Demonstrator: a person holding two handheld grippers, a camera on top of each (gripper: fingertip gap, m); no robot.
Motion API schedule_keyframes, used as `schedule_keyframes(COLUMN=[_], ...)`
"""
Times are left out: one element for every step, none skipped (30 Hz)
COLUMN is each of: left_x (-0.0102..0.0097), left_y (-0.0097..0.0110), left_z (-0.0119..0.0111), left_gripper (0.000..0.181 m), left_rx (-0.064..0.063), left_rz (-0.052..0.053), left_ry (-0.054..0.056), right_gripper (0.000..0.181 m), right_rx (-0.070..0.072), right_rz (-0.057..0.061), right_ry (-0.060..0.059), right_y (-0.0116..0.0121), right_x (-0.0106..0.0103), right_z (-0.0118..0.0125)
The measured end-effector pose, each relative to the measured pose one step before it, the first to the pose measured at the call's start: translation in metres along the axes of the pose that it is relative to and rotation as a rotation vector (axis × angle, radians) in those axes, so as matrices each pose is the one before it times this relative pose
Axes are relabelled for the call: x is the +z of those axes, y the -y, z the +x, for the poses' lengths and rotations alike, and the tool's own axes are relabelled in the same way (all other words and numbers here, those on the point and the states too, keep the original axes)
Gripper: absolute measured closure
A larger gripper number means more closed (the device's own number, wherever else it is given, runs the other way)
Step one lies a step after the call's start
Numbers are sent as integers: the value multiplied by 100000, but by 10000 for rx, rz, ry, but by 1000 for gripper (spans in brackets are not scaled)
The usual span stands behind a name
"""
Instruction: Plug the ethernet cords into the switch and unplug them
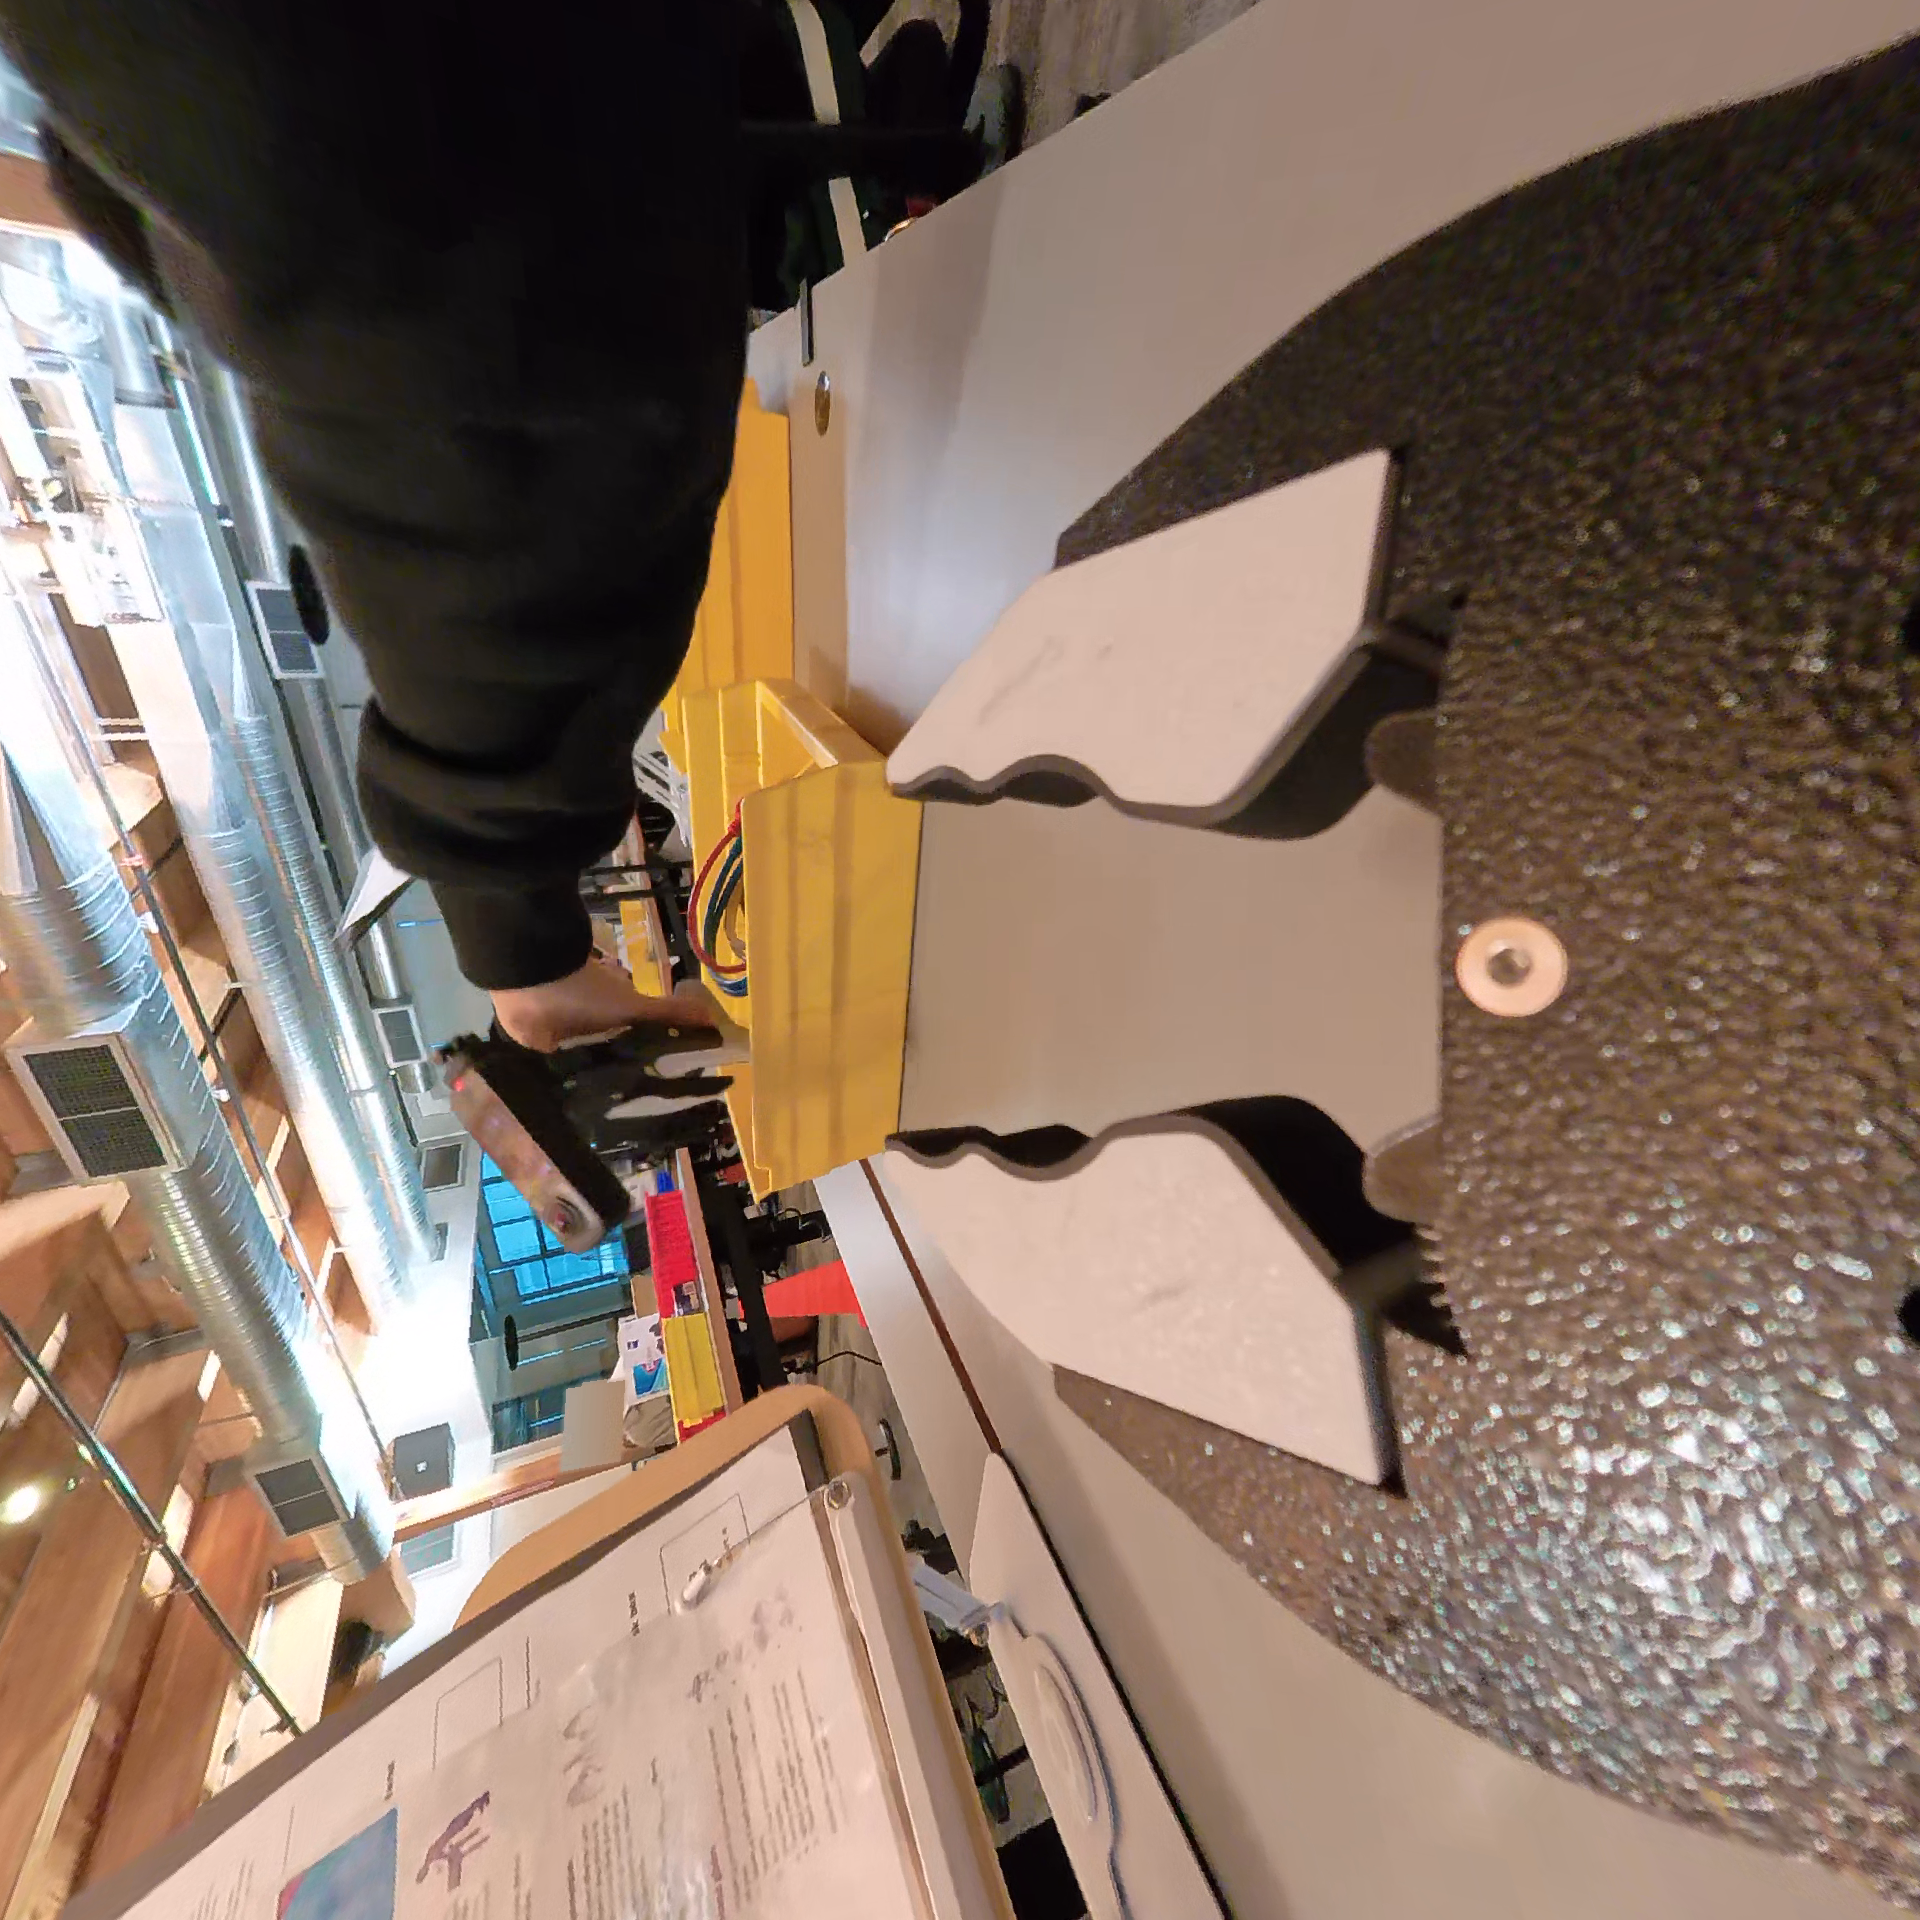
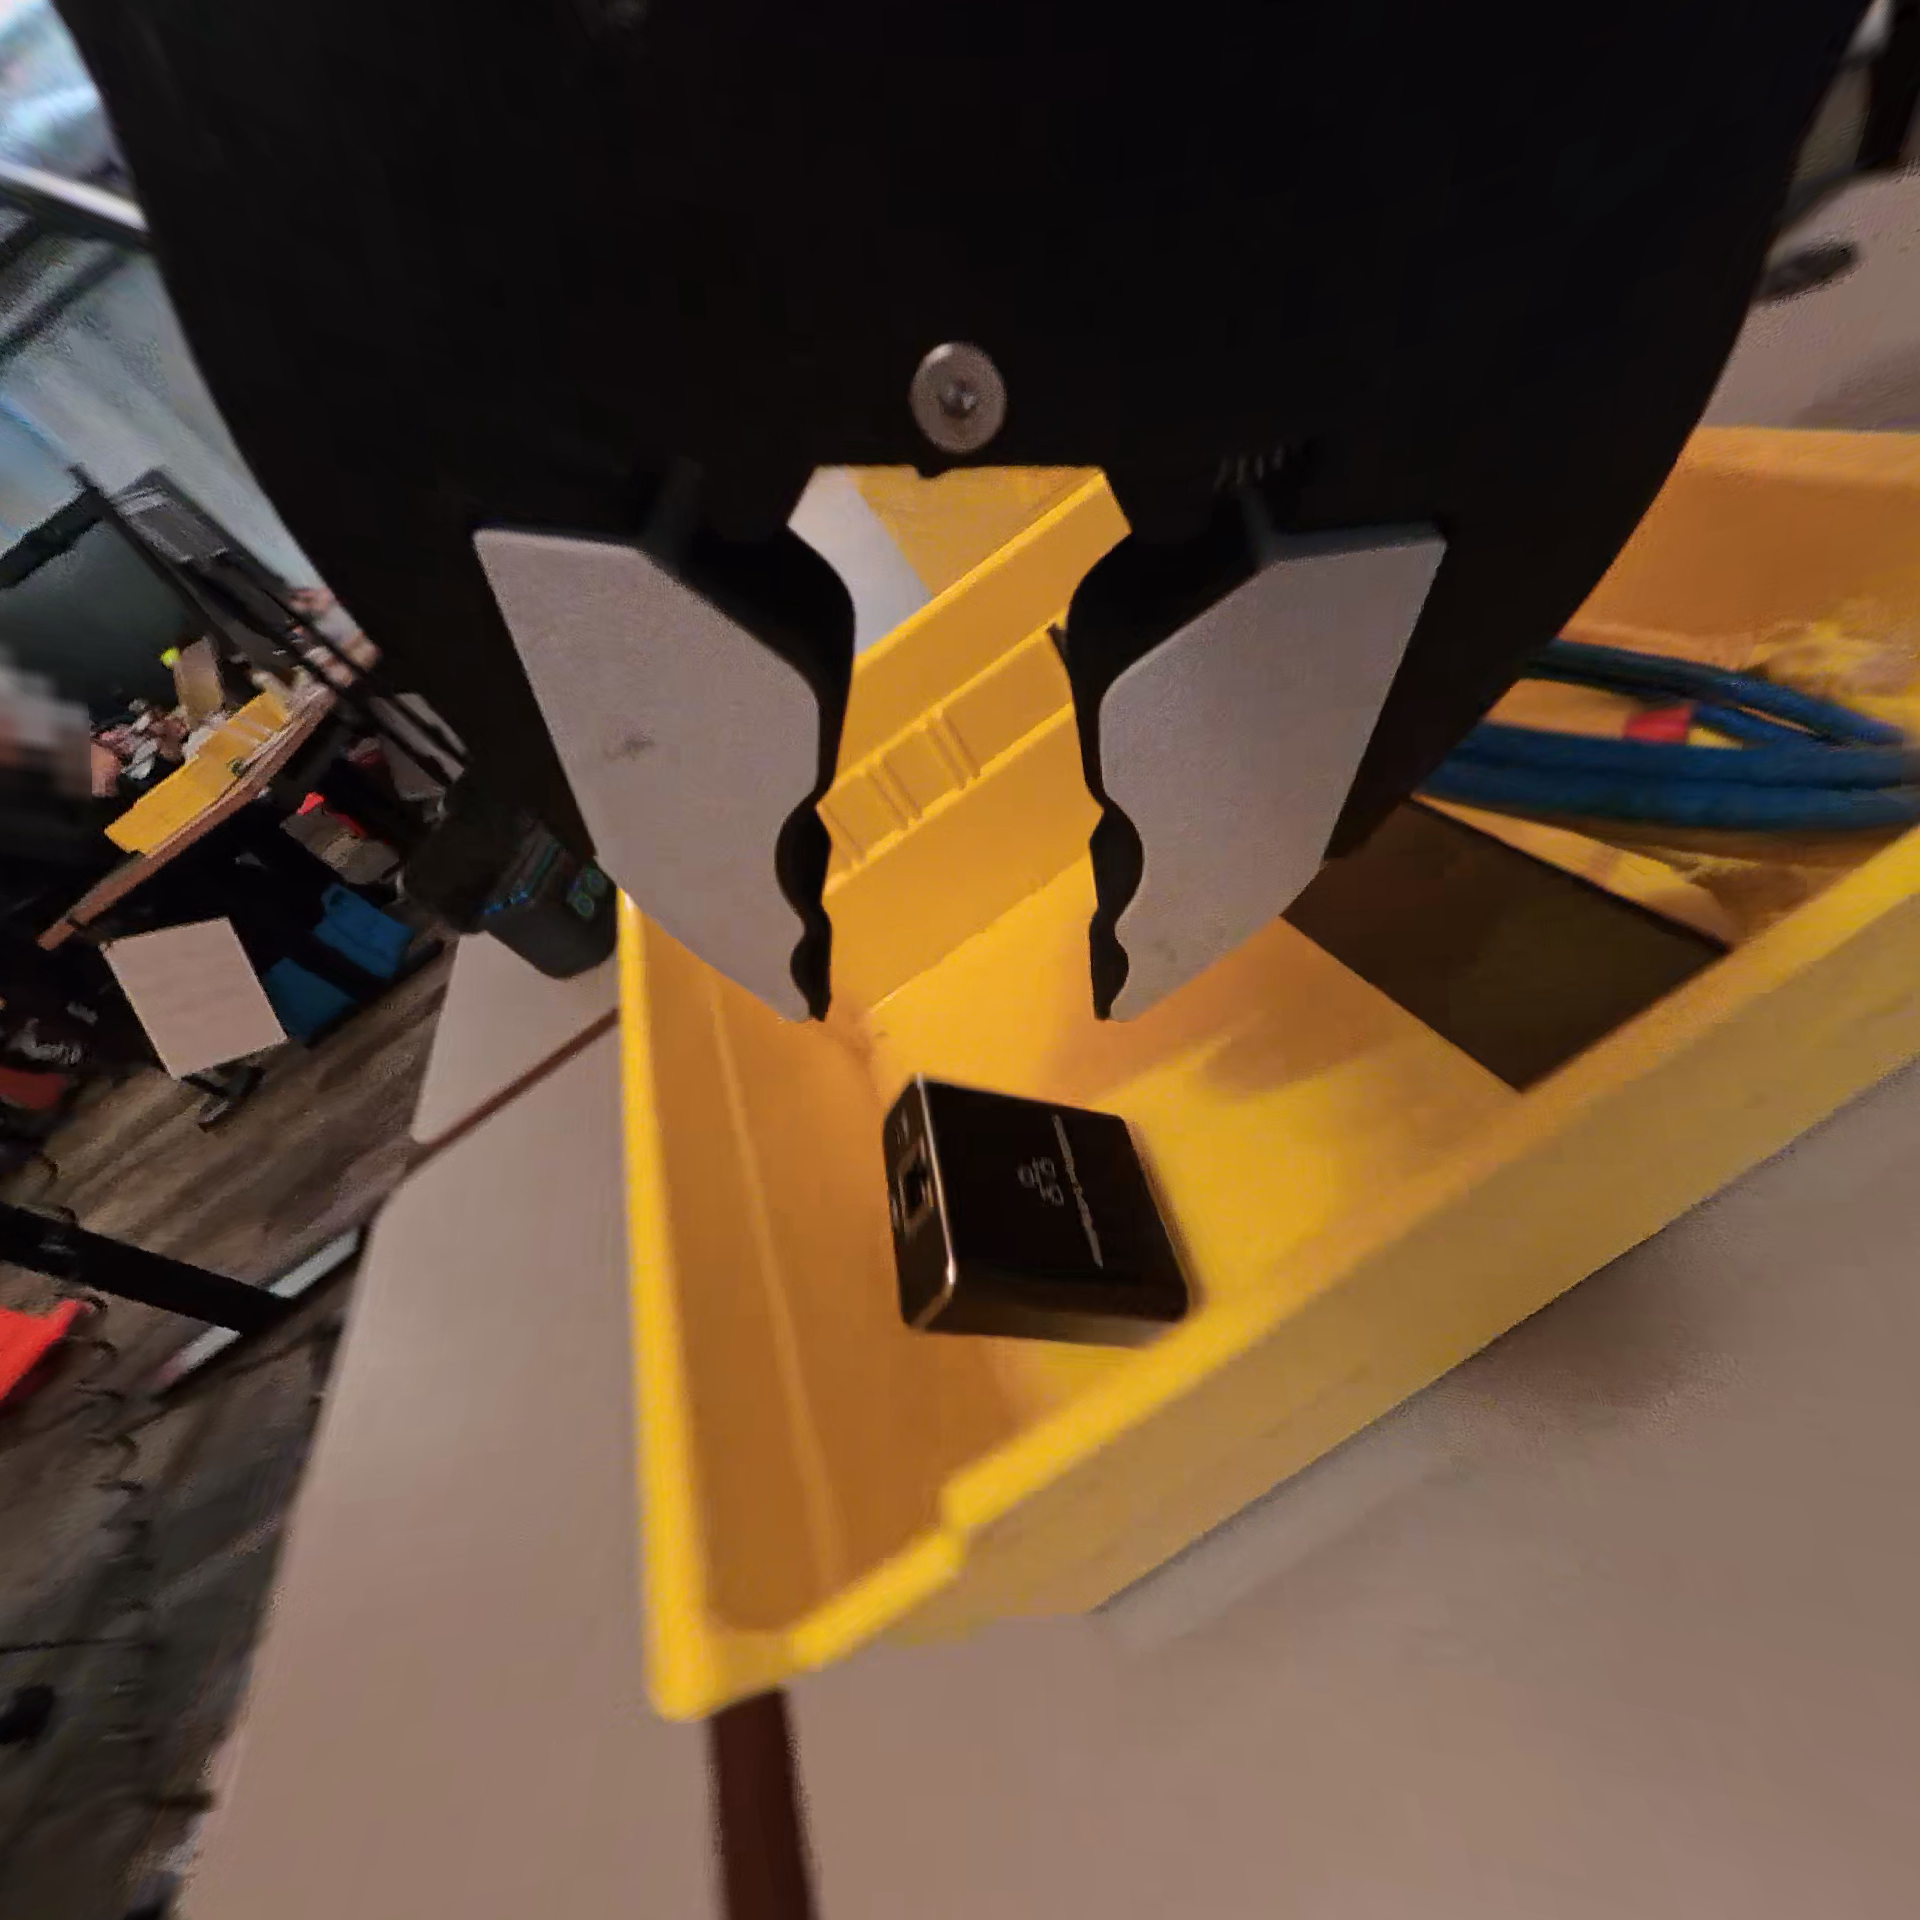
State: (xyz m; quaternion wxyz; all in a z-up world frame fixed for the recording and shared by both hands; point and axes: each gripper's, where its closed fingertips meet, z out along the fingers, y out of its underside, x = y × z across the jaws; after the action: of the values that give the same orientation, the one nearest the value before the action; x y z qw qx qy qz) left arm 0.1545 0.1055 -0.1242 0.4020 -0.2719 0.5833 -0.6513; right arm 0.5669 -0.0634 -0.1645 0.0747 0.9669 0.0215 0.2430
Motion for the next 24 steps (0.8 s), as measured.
schedule_keyframes(left_x=[-114, -103, -53, 25, 105, 211, 312, 412, 549, 707, 859, 956, 1018, 1057, 1075, 1055, 1028, 951, 941, 994, 1092, 1176, 1289, 1414], left_y=[100, 79, 25, -47, -109, -160, -153, -88, -42, -99, -256, -425, -520, -549, -510, -430, -231, -74, -8, 31, 159, 343, 449, 395], left_z=[-65, -88, -82, -69, -64, -86, -89, 60, 175, 218, 304, 354, 410, 551, 614, 530, 389, 353, 356, 376, 461, 617, 812, 942], left_gripper=[122, 122, 122, 122, 122, 122, 122, 122, 122, 122, 122, 122, 122, 119, 117, 116, 115, 115, 115, 115, 115, 114, 112, 110], left_rx=[32, 59, 65, 47, 45, 74, 65, -15, -118, -169, -112, 6, 130, 261, 363, 358, 229, 83, -52, -215, -372, -495, -544, -506], left_rz=[81, 57, 9, -43, -89, -123, -103, -42, 1, -36, -154, -301, -408, -445, -446, -411, -310, -207, -180, -181, -135, -54, -9, -46], left_ry=[63, 96, 100, 82, 72, 95, 120, 56, -1, -5, -28, -11, 25, -15, -24, 49, 131, 107, 51, 15, -38, -101, -170, -182], right_gripper=[127, 123, 120, 118, 114, 112, 111, 111, 111, 111, 113, 117, 120, 120, 120, 122, 119, 114, 111, 108, 108, 108, 106, 105], right_rx=[619, 672, 624, 609, 633, 640, 647, 585, 528, 513, 660, 827, 896, 753, 598, 302, 35, -128, -284, -441, -463, -224, 98, 296], right_rz=[401, 477, 539, 558, 544, 554, 587, 681, 841, 962, 1033, 1067, 855, 499, 307, 140, -358, -595, -514, -301, -251, -329, -261, -76], right_ry=[-354, -520, -512, -418, -313, -206, -59, 132, 157, 59, -99, -163, -77, 82, -32, -111, -154, -314, -392, -369, -156, 45, -9, -103], right_y=[-291, -349, -398, -595, -783, -878, -963, -956, -830, -662, -465, -168, -210, -575, -749, -555, -647, -780, -792, -716, -726, -805, -684, -432], right_x=[-1127, -1370, -1593, -1749, -1894, -1953, -2005, -2027, -1967, -1911, -1842, -1618, -1281, -956, -549, -11, 147, 45, 15, 97, 166, 145, 112, 67], right_z=[539, 667, 482, 144, -204, -543, -1003, -1466, -1662, -1585, -1319, -986, -832, -784, -409, 7, 229, 407, 426, 365, 169, 48, 318, 592])
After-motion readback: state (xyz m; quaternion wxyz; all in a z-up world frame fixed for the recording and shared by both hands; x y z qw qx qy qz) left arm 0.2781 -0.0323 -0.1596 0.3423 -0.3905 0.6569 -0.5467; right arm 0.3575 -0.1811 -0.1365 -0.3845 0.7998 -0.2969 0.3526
